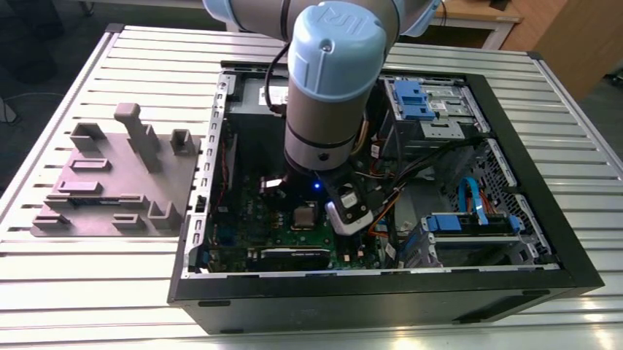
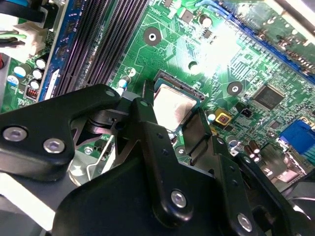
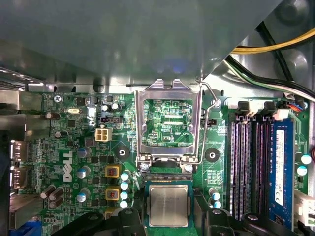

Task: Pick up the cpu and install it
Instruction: 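Place the cpu into insertion slot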

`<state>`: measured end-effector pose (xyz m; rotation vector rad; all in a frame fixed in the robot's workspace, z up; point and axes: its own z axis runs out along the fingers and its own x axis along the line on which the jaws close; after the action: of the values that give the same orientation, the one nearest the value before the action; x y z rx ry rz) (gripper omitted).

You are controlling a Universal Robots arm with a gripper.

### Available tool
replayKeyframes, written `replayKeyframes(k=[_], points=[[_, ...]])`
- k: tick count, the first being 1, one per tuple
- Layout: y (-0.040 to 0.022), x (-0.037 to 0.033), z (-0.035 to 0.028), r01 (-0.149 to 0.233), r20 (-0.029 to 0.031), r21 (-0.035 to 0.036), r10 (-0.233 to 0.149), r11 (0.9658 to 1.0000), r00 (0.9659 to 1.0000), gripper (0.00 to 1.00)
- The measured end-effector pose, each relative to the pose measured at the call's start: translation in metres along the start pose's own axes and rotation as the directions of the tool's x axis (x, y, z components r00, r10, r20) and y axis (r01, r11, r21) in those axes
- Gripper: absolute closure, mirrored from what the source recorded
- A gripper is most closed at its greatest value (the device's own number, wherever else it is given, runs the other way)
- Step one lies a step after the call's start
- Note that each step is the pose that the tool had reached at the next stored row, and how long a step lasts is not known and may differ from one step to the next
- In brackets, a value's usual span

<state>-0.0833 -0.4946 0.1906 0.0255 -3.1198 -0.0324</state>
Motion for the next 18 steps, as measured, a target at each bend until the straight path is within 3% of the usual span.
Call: replayKeyframes(k=[18], points=[[-0.0003,-0.0001,0.0034,-0.003,0.0002,-0.0002,0.003,1.0,1.0,0.53]])
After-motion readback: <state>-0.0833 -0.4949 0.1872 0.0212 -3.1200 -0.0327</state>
